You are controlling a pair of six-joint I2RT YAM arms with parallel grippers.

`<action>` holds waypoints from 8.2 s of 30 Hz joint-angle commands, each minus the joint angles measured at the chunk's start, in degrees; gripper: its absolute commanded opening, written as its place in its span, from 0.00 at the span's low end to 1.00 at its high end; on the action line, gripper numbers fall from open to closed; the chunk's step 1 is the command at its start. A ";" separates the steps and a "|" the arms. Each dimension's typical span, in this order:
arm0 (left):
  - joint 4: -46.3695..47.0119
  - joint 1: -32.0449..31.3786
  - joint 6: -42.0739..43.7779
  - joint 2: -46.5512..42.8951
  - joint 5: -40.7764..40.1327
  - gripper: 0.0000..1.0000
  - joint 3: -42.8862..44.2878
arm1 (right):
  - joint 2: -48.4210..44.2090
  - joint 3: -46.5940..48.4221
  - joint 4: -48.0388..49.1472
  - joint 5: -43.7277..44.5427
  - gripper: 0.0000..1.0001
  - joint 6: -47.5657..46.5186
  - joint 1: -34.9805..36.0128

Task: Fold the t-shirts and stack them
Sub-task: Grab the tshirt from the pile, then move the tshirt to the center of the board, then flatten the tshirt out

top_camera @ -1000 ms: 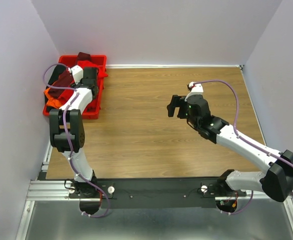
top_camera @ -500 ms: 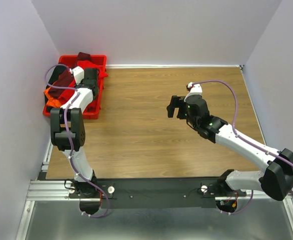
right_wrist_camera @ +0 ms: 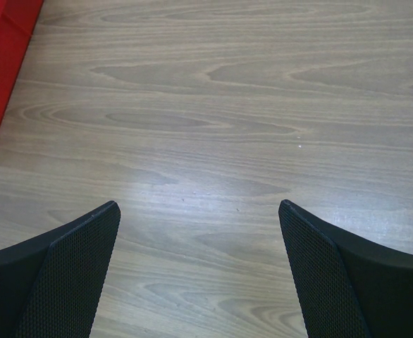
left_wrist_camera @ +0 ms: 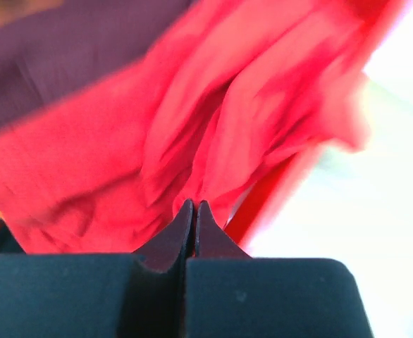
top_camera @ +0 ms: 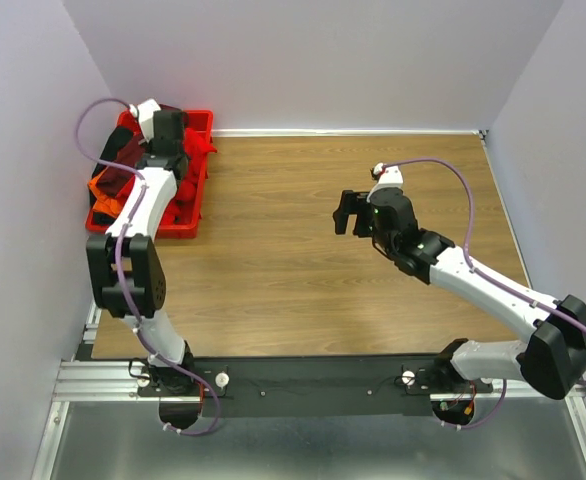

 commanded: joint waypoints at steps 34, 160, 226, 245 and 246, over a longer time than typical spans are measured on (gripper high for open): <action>0.16 -43.24 6.44 15.74 15.31 0.00 46.20 | -12.88 -0.54 -5.75 11.05 1.00 2.88 -0.09; 5.87 -20.93 -9.30 -25.62 4.79 0.00 -18.00 | 2.69 11.04 -10.05 -0.81 0.01 13.87 -26.02; 26.96 -3.86 -18.78 -10.15 32.83 0.00 -21.11 | -5.12 2.77 -0.66 -0.64 0.01 17.38 -29.97; 15.89 -7.55 -23.35 -20.51 18.08 0.61 -42.60 | -9.98 -15.66 -5.23 -5.21 0.78 17.82 -29.89; 15.27 -7.99 -23.97 -22.52 17.37 0.60 -43.56 | -9.80 -15.84 -5.05 -4.68 0.78 18.08 -29.89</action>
